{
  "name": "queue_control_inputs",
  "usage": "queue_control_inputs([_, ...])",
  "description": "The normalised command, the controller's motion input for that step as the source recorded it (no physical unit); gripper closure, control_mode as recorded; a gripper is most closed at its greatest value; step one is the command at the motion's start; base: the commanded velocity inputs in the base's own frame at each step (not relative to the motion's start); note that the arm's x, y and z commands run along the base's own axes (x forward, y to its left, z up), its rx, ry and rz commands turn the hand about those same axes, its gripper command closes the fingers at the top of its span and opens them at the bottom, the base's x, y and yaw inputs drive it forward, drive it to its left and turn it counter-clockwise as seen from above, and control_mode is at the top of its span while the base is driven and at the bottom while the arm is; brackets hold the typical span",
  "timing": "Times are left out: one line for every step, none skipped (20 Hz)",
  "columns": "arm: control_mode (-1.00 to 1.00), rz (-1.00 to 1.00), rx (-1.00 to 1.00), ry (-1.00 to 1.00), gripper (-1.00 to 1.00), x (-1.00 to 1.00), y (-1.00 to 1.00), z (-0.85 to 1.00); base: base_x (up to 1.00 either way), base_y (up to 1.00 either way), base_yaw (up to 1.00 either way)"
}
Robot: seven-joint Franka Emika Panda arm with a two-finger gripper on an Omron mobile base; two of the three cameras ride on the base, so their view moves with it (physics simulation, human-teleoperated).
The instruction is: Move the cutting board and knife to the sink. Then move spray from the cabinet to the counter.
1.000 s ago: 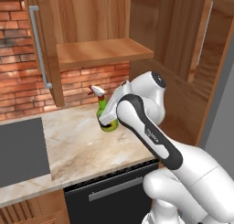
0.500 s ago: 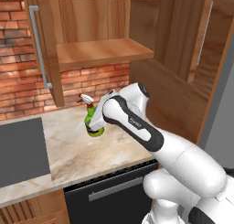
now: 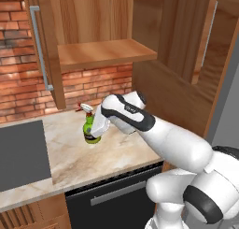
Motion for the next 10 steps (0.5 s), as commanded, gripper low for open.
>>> queue_control_inputs([-1.0, 0.09, 0.0, 0.0, 1.0, 0.3, 0.0, -0.28, 0.0, 0.0, 0.0])
queue_control_inputs([-1.0, 0.06, 0.0, 0.0, 1.0, 0.25, 0.09, -0.24, 0.0, 0.0, 0.0])
queue_control_inputs([-1.0, 0.04, 0.0, 0.0, 1.0, 0.26, 0.11, -0.18, 0.0, 0.0, 0.0])
queue_control_inputs([-1.0, 0.01, 0.0, 0.0, 1.0, 0.24, 0.24, -0.19, 0.0, 0.0, 0.0])
queue_control_inputs([-1.0, 0.0, 0.0, 0.0, 1.0, 0.24, 0.26, -0.18, 0.0, 0.0, 0.0])
queue_control_inputs([-1.0, 0.0, 0.0, 0.0, 1.0, 0.26, 0.28, -0.23, 0.0, 0.0, 0.0])
queue_control_inputs([-1.0, 0.0, 0.0, 0.0, 1.0, 0.24, 0.31, -0.23, 0.0, 0.0, 0.0])
queue_control_inputs([-1.0, 0.0, 0.0, 0.0, 1.0, 0.24, 0.32, -0.2, 0.0, 0.0, 0.0])
queue_control_inputs([-1.0, 0.0, 0.0, 0.0, 1.0, 0.29, 0.38, -0.21, 0.0, 0.0, 0.0])
queue_control_inputs([-1.0, 0.0, 0.0, 0.0, 1.0, 0.31, 0.37, -0.23, 0.0, 0.0, 0.0])
